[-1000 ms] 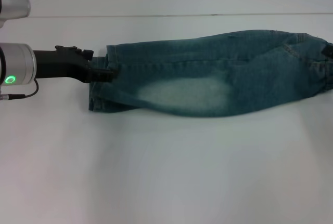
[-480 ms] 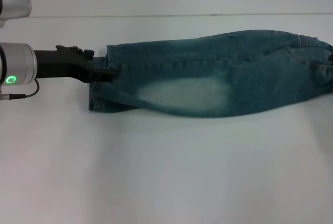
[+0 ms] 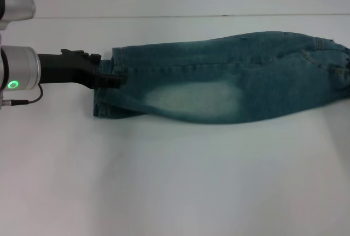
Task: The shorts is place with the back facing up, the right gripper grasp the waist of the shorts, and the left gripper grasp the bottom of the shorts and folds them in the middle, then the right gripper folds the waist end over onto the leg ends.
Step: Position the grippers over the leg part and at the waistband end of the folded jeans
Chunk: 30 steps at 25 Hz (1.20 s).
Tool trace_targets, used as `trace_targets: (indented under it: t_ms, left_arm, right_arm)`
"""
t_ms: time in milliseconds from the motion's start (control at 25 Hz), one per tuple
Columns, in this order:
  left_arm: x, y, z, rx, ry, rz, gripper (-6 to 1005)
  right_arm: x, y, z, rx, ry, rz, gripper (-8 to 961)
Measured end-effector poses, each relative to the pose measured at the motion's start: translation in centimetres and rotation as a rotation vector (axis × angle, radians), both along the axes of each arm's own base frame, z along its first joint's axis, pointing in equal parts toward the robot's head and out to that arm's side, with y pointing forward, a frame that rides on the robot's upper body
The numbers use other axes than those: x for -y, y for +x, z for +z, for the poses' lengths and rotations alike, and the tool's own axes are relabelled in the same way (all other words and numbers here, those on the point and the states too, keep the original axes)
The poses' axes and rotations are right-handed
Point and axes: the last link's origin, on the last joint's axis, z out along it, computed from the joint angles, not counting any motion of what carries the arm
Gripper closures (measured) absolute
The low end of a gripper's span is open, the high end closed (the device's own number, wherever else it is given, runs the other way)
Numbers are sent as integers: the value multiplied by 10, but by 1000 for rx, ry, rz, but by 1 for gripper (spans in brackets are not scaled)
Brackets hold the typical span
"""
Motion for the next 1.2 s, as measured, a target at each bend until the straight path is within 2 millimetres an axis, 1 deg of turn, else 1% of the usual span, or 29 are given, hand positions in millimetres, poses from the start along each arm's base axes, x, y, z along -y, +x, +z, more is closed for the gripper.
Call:
trace_targets:
  t_ms: [200, 800, 1200]
  left_arm:
    - [0, 0, 0, 0, 1, 0, 81]
    - [-1, 0, 1, -1, 4, -1, 82]
    - [-1, -1, 1, -6, 6, 1, 81]
  right_arm:
    - [0, 3, 1, 7, 6, -16, 101]
    - [-10, -5, 3, 16, 0, 9, 102]
    - [-8, -5, -3, 14, -9, 2, 102]
